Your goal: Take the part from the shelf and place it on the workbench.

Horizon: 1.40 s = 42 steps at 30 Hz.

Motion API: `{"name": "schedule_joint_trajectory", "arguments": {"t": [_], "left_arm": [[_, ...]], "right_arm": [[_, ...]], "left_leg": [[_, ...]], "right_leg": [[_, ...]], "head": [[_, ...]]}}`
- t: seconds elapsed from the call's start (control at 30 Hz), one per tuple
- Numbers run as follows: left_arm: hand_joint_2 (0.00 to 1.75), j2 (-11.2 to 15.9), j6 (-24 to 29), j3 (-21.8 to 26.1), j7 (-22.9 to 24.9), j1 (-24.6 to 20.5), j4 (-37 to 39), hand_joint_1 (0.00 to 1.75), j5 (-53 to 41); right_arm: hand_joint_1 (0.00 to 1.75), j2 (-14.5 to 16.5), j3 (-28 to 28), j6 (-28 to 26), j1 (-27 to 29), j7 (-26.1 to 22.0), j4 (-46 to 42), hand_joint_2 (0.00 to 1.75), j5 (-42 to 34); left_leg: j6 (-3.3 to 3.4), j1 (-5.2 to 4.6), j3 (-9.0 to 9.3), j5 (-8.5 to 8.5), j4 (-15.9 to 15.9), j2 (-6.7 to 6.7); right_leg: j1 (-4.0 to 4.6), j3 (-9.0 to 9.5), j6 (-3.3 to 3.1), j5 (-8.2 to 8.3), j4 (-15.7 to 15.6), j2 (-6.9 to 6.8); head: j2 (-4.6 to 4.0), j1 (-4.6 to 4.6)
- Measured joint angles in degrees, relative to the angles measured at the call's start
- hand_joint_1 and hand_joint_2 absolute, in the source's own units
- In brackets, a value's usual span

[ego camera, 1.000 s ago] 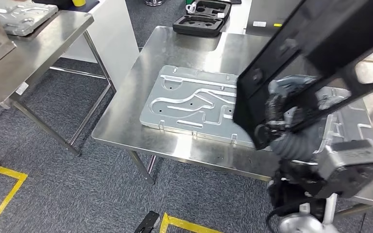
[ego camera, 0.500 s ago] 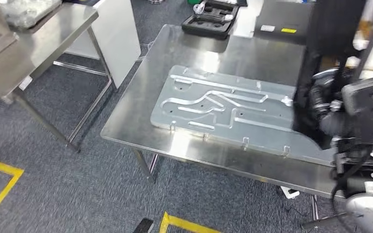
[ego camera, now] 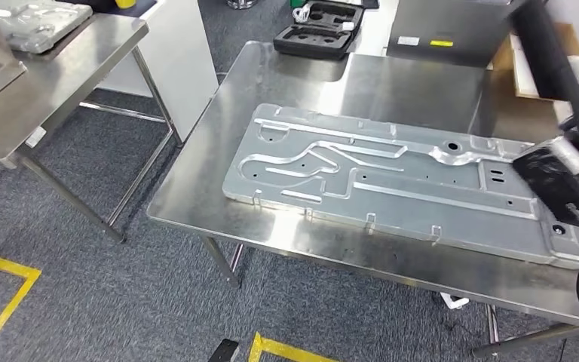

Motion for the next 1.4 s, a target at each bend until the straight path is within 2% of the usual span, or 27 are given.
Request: {"name": "schedule_joint_trajectory", "arguments": {"t": [0.07,0.1,0.13,0.17,0.27,0.33,0.47,0.57,0.6,0.63,0.67,0.7,0.73,0.77,0.8,0.83,0.9,0.97,1.03,1.07,1.13,1.17,1.2,1.23,1.27,1.33,1.4], "left_arm": [[1.75,-0.3,0.0,0.3,-0.1,-0.1,0.0,0.00,0.5],[1.75,-0.4,0.0,0.5,-0.1,-0.1,0.0,0.00,0.8],[1.75,-0.4,0.0,0.6,-0.1,-0.1,0.0,0.00,1.0],[1.75,-0.4,0.0,0.6,0.0,-0.1,0.0,0.00,1.3],[1.75,-0.4,-0.3,0.8,0.3,0.0,0.0,0.00,1.8],[1.75,-0.4,-0.6,0.8,0.4,0.1,0.1,0.00,2.0],[1.75,-0.5,-0.6,0.8,0.4,0.0,0.1,0.00,2.5],[1.75,-0.5,-0.5,0.8,0.4,0.0,0.1,0.00,2.5],[1.75,-0.6,-0.5,0.8,0.4,0.1,0.1,0.00,2.5],[1.75,-0.6,-0.4,0.8,0.4,0.1,0.1,0.00,2.6],[1.75,-0.7,-0.3,0.8,0.5,0.1,0.1,0.00,2.6],[1.75,-0.8,-0.3,0.8,0.5,0.1,0.1,0.00,2.6],[1.75,-0.8,-0.2,0.8,0.5,0.1,0.1,0.00,2.6],[1.75,-0.9,-0.2,0.8,0.6,0.1,0.1,0.00,2.6],[1.75,-0.9,-0.2,0.8,0.6,0.0,0.1,0.00,2.5],[1.75,-0.8,-0.2,0.8,0.6,-0.1,0.2,0.00,2.5],[1.75,-0.8,-0.2,0.8,0.7,-0.2,0.2,0.00,2.5],[1.75,-0.8,-0.2,0.8,0.6,-0.2,0.2,0.00,2.5],[1.75,-0.8,-0.2,0.8,0.6,-0.3,0.2,0.00,2.5],[1.75,-0.8,-0.2,0.8,0.5,-0.3,0.2,0.00,2.4],[1.75,-0.9,-0.3,0.8,0.4,-0.5,0.2,0.00,2.4],[1.75,-0.9,-0.3,0.8,0.3,-0.5,0.2,0.00,2.4],[1.75,-0.9,-0.3,0.8,0.3,-0.6,0.2,0.00,2.4],[1.75,-0.9,-0.3,0.8,0.3,-0.6,0.2,0.00,2.4],[1.75,-0.9,-0.3,0.8,0.2,-0.6,0.2,0.00,2.4],[1.75,-0.9,-0.3,0.8,0.2,-0.6,0.2,0.00,2.5],[1.75,-0.9,-0.3,0.8,0.3,-0.6,0.2,0.00,2.5]], "right_arm": [[1.75,-1.1,-4.6,4.7,4.7,0.0,0.0,1.75,4.1],[1.75,-1.5,-6.9,6.0,7.0,0.0,0.0,1.75,5.4],[1.75,-1.8,-9.0,6.8,9.1,0.0,0.0,1.75,6.5],[1.75,-2.0,-11.1,7.6,11.0,0.0,0.0,1.75,7.4],[1.75,-2.3,-18.1,11.6,16.8,0.0,-0.1,1.75,10.5],[1.75,-2.6,-21.3,15.9,20.5,0.0,-0.2,1.75,13.0],[1.75,-5.1,-23.2,23.5,25.8,0.0,-0.2,1.75,17.0],[1.75,-5.6,-23.3,24.6,26.5,0.0,-0.2,1.75,17.5],[1.75,-5.7,-23.3,25.1,26.8,0.0,-0.2,1.75,17.7],[1.75,-6.0,-23.3,25.6,27.5,0.0,-0.1,1.75,18.1],[1.75,-6.3,-23.5,25.6,28.5,0.0,-0.1,1.75,18.5],[1.75,-6.6,-23.7,24.9,29.3,0.0,-0.2,1.75,18.8],[1.75,-6.9,-23.8,24.0,30.0,0.0,-0.3,1.75,19.1],[1.75,-7.1,-23.9,22.8,30.2,0.0,-0.5,1.75,19.3],[1.75,-7.4,-23.7,22.1,29.9,0.0,-0.9,1.75,19.5],[1.75,-7.7,-23.5,21.8,29.5,0.0,-1.3,1.75,19.7],[1.75,-8.2,-22.9,21.4,28.5,0.0,-1.9,1.75,20.3],[1.75,-8.3,-21.9,21.2,27.1,0.0,-2.4,1.75,21.5],[1.75,-8.6,-19.5,21.3,23.7,-0.2,-3.1,1.75,23.8],[1.75,-8.7,-17.7,21.5,21.2,-0.4,-3.5,1.75,25.3],[1.75,-8.8,-13.3,22.0,15.8,-0.6,-4.3,1.75,28.1],[1.75,-8.7,-11.0,22.2,13.6,-0.8,-4.6,1.75,29.1],[1.75,-8.6,-9.1,22.2,11.9,-0.9,-4.7,1.75,29.7],[1.75,-8.4,-7.3,22.1,10.5,-1.1,-4.9,1.75,30.1],[1.75,-8.3,-5.5,21.8,9.1,-1.5,-5.0,1.75,30.6],[1.75,-7.9,-1.7,21.2,5.9,-2.9,-5.4,1.75,32.2],[1.75,-6.9,3.3,21.0,2.2,-5.0,-5.6,1.75,34.5]], "left_leg": [[-0.23,0.18,-2.96,-3.22,6.7,0.16],[-0.17,0.21,-4.02,-3.99,9.0,0.17],[0.06,0.16,-4.21,-3.75,9.6,0.16],[0.43,0.04,-3.36,-2.53,8.1,0.16],[1.92,-0.84,2.21,1.99,-2.3,0.10],[2.41,-1.33,3.94,2.32,-5.6,0.08],[2.85,-1.14,5.11,3.42,-8.3,0.17],[2.84,-0.98,5.51,3.78,-9.0,0.27],[2.86,-1.02,5.68,3.89,-9.3,0.31],[2.96,-1.06,5.83,4.01,-9.5,0.40],[3.05,-1.09,5.94,4.01,-9.6,0.50],[3.03,-0.96,5.93,3.79,-9.3,0.56],[2.87,-0.78,5.84,3.42,-8.7,0.60],[2.52,-0.65,5.65,2.90,-7.9,0.57],[2.08,-0.59,5.31,2.36,-7.0,0.50],[1.75,-0.67,4.90,1.97,-6.3,0.43],[1.43,-0.85,4.31,1.56,-5.6,0.34],[1.26,-0.80,4.24,1.44,-5.4,0.32],[0.71,-0.69,3.65,0.25,-3.7,0.27],[0.40,-0.59,2.66,-1.09,-1.5,0.25],[0.19,-0.47,-0.72,-4.37,5.4,0.23],[0.32,-0.47,-2.39,-5.36,8.5,0.22],[0.59,-0.53,-3.37,-5.38,10.0,0.21],[0.96,-0.65,-3.44,-4.36,9.6,0.20],[1.40,-0.86,-2.47,-2.44,7.0,0.20],[2.31,-1.50,0.84,1.46,-0.8,0.21],[2.78,-2.00,2.90,3.06,-5.6,0.23]], "right_leg": [[0.19,0.10,-0.15,-0.08,0.0,-0.24],[0.33,0.10,-0.23,-0.14,0.0,-0.36],[0.47,0.12,-0.29,-0.18,0.0,-0.43],[0.58,0.18,-0.33,-0.22,0.0,-0.43],[0.63,0.50,-0.30,-0.29,-0.2,-0.36],[0.42,0.52,0.07,-0.09,-0.6,-0.34],[0.09,0.67,0.96,0.13,-1.4,-0.25],[0.03,0.53,1.00,-0.14,-1.1,-0.25],[0.04,0.36,1.01,-0.51,-0.6,-0.26],[0.09,-0.85,1.10,-1.99,2.2,-0.27],[0.07,-2.59,1.38,-3.45,5.9,-0.28],[-0.14,-3.42,1.81,-3.75,7.7,-0.30],[-0.48,-3.51,2.37,-3.30,8.0,-0.33],[-0.83,-2.36,2.92,-2.07,5.6,-0.29],[-0.99,-0.61,3.01,-0.73,2.2,-0.14],[-1.04,0.21,2.77,-0.45,0.6,-0.01],[-0.87,0.38,1.88,-0.62,0.3,0.22],[-0.87,0.25,1.34,-0.67,0.5,0.15],[-0.88,0.16,0.73,-0.65,0.5,0.08],[-0.87,0.13,0.47,-0.60,0.5,0.08],[-0.67,0.10,0.22,-0.52,0.4,0.11],[-0.50,0.11,0.16,-0.54,0.4,0.07],[-0.30,0.15,0.09,-0.58,0.4,-0.01],[-0.12,0.20,0.03,-0.62,0.4,-0.10],[0.01,0.25,-0.02,-0.65,0.4,-0.17],[0.10,0.33,-0.03,-0.65,0.3,-0.21],[0.05,0.34,0.20,-0.44,-0.1,-0.14]], "head": [[0.00,-0.13],[0.00,-0.11],[0.00,-0.11],[0.00,-0.10],[0.01,-0.07],[0.00,-0.09],[0.00,-0.11],[0.01,-0.09],[0.01,-0.06],[0.00,0.02],[0.00,0.10],[0.00,0.16],[0.00,0.21],[0.00,0.22],[0.01,0.26],[0.00,0.30],[0.00,0.28],[0.00,0.22],[0.00,0.20],[0.00,0.19],[0.00,0.13],[0.00,0.13],[0.00,0.12],[0.00,0.14],[0.00,0.14],[0.00,0.16],[0.00,0.15]]}}
